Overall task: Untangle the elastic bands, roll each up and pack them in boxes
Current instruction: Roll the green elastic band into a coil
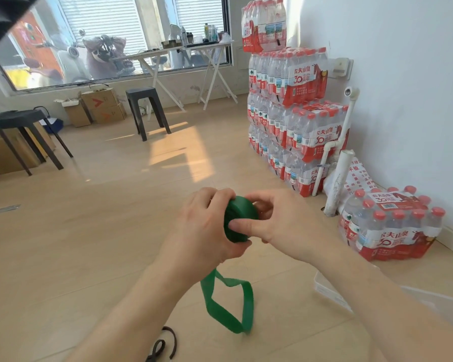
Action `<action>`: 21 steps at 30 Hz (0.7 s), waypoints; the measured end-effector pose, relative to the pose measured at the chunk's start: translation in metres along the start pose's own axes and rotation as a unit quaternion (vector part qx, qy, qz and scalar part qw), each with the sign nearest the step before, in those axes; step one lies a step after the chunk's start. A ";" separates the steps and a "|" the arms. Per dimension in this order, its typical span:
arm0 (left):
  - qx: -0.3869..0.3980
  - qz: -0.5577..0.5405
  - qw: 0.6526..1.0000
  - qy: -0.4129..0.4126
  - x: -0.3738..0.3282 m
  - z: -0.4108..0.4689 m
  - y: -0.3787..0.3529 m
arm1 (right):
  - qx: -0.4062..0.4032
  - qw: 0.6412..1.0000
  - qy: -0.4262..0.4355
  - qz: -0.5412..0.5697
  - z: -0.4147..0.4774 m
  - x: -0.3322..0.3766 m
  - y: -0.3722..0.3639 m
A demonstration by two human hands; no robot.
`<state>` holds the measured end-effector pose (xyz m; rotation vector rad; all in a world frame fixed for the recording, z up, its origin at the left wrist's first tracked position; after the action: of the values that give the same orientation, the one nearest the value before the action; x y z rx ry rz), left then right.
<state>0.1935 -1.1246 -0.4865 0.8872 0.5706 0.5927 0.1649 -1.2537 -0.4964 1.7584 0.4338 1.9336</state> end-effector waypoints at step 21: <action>0.031 -0.227 0.968 0.104 0.025 0.005 0.000 | -0.013 0.983 0.107 -0.147 0.000 0.003 0.005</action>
<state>0.2145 -1.1109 -0.4893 0.7220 0.9552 0.2520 0.1644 -1.2567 -0.4913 1.3845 0.6976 1.9060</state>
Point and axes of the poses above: each hand's wrist, its own z-axis towards the middle knuckle, its own y-axis out of the back of the hand, x = y × z, the point moved 7 cm from there along z, towards the middle knuckle, and after that the axes turned 1 degree about z, right-handed, at the moved point
